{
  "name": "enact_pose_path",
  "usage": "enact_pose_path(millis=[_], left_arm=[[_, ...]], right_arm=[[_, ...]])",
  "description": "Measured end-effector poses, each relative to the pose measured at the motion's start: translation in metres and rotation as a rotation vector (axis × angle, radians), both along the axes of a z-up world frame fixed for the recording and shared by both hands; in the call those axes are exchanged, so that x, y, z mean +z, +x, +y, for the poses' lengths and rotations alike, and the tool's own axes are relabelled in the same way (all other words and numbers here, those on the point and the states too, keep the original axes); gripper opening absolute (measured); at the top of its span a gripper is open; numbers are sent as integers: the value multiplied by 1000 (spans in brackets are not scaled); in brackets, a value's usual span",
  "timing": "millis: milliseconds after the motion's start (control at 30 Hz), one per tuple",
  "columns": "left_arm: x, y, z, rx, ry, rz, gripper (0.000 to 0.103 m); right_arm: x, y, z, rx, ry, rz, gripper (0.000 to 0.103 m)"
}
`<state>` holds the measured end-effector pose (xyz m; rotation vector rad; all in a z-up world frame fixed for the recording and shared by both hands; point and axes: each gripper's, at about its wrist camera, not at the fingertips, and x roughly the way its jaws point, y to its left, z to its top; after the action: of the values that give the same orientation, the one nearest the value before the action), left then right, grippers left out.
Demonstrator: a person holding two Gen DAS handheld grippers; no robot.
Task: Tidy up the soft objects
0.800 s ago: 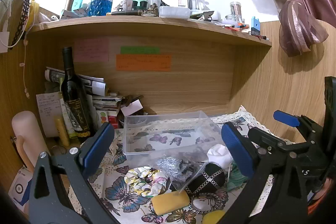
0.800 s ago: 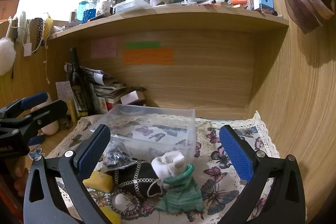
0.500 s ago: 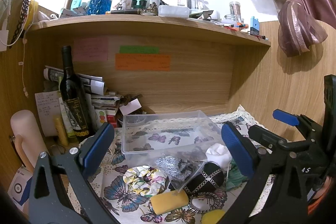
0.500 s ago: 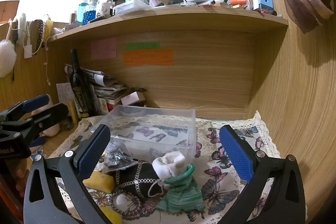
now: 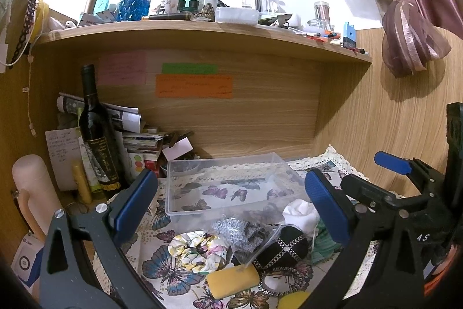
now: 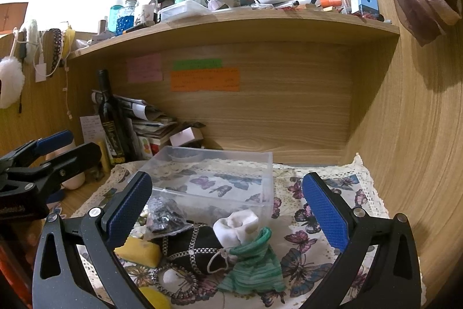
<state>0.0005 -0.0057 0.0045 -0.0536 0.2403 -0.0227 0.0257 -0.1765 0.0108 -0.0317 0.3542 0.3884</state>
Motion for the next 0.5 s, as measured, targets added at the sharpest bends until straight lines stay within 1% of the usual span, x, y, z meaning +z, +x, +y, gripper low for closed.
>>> enact_pose_path(millis=[500], left_arm=[[-2,3,1,-6,-6,8,103]], right_arm=[[-1,3,-2,-1,9,5,103]])
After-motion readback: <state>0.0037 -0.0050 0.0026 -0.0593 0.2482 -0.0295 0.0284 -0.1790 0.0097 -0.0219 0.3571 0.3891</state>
